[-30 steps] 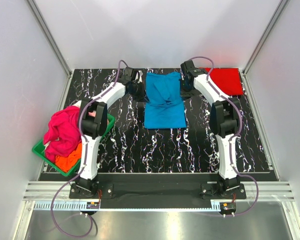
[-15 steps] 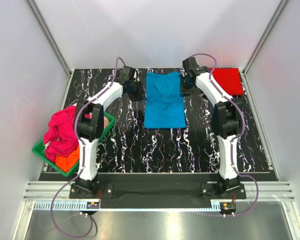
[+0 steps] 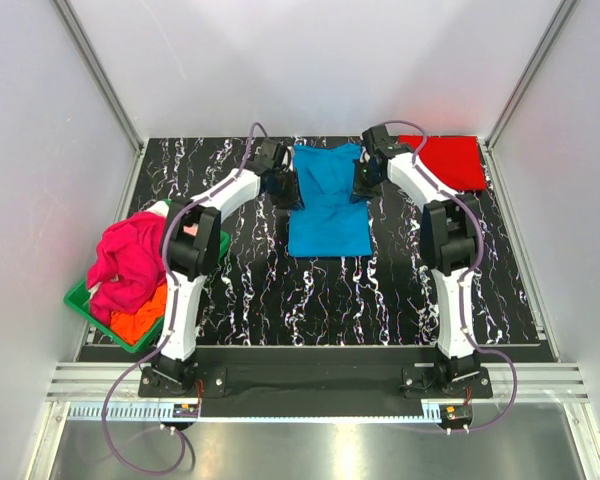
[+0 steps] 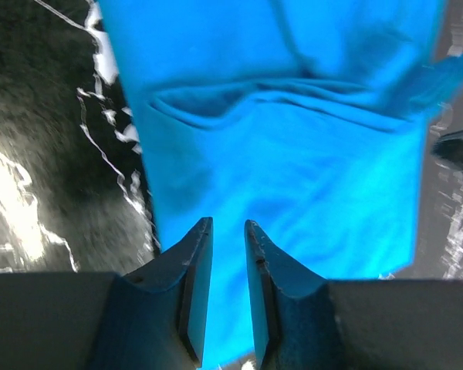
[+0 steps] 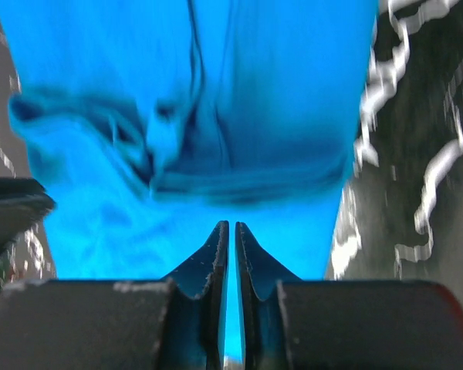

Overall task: Fold and stack the t-shirts
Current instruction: Fold the tshirt

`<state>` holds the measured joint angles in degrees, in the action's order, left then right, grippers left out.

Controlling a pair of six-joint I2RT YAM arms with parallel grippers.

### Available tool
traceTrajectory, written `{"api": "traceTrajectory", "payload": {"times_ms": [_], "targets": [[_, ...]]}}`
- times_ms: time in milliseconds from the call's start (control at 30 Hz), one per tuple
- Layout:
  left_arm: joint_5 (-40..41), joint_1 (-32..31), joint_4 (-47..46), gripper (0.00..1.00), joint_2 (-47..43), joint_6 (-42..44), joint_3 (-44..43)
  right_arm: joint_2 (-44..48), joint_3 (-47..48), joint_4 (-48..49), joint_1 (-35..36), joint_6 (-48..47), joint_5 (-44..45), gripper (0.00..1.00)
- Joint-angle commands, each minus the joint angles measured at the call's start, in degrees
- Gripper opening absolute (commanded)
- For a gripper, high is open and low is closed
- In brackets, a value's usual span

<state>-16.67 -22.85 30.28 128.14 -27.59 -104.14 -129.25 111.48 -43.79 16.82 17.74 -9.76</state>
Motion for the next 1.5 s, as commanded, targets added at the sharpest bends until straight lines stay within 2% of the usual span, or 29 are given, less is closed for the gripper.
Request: {"api": "traceTrajectory", "payload": {"times_ms": [0,100,233,333,467,567,667,800,933,1000,1133,1300,1467], "targets": [[2.8,0.8,-1.0,0.28,2.7,0.7,-4.4,-4.6,5.8,2.0,-0.2,-1.1,0.1,0.14],[5.8,1.9,-0.8,0.29,4.6,0.2,-4.8,-8.3,10.0,1.5,-0.9,-1.6,2.0,0.14],[5.8,3.4,0.0,0.29,5.3,-0.4,-4.7,-10.7,12.4,1.0,-1.8,-2.3,4.8,0.14],[2.4,3.4,0.0,0.29,3.7,0.1,-4.8,-10.2,16.3,-2.1,-2.0,-3.1,5.3,0.16],[-4.9,3.5,0.1,0.37,-3.0,-0.4,-4.4,-4.8,18.1,-5.2,-2.0,-2.9,3.5,0.22],[-5.8,3.4,0.5,0.38,-9.2,-0.4,0.1,0.5,14.5,-6.8,-1.9,-2.1,1.1,0.30],[-6.4,3.3,0.5,0.40,-14.6,0.2,8.0,7.0,5.4,-6.6,-2.0,-0.5,-0.7,0.33],[-7.3,1.4,-0.4,0.40,-20.4,1.6,19.4,16.0,-13.9,-2.6,-2.0,3.0,-2.5,0.37],[-6.8,-0.5,-4.5,0.41,-26.0,1.2,30.7,22.5,-25.4,2.2,-2.0,3.9,-6.6,0.42],[-8.6,-0.7,-7.0,0.41,-26.0,1.1,32.8,23.3,-29.2,4.5,-2.0,3.0,-8.6,0.44],[-11.1,-0.7,-9.5,0.41,-23.6,1.6,35.2,21.9,-32.0,4.9,-2.1,0.6,-9.2,0.46],[-7.7,-0.7,-9.3,0.45,-22.3,2.5,35.9,19.2,-33.5,5.6,-2.3,-0.6,-10.2,0.46],[-7.9,-0.7,-8.9,0.45,-18.7,2.9,34.7,18.2,-34.3,5.6,-2.6,-0.9,-7.5,0.45]]}}
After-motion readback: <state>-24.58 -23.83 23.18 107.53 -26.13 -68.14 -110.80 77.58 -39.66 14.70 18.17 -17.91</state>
